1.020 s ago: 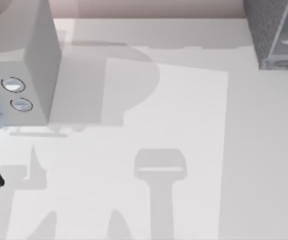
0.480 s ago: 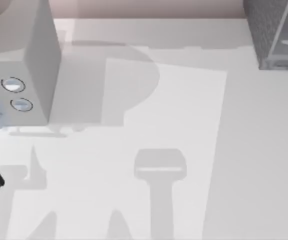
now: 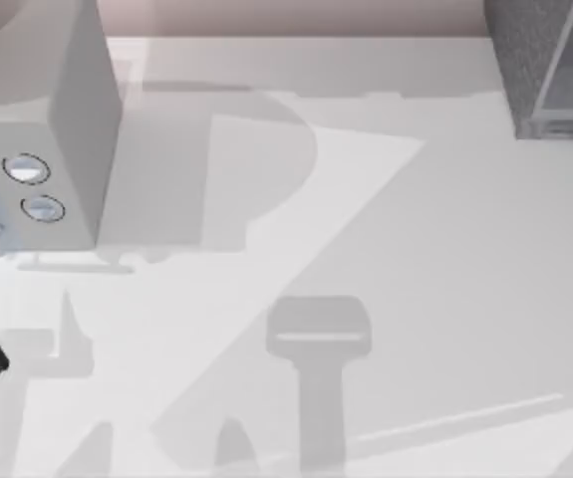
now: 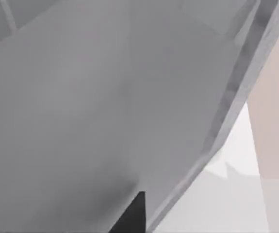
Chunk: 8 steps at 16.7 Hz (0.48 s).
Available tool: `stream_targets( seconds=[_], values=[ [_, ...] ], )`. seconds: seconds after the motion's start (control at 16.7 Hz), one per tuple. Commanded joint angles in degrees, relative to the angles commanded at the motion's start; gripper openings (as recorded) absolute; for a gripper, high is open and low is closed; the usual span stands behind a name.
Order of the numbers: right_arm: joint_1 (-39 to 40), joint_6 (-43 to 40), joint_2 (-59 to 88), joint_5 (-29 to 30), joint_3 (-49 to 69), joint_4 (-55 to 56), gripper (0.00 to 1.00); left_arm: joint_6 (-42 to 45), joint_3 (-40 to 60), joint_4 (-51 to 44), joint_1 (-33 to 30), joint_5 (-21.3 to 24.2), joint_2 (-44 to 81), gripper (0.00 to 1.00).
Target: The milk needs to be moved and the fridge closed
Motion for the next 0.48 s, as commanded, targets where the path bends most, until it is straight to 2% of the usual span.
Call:
stream_targets(
  seconds=[0.48],
  values=[
    [13.4,9.2,-3.3,11.1,-4.1,5.4,1.00,0.0,0.0,0.0,0.0,0.0,0.0,1.00]
  ],
)
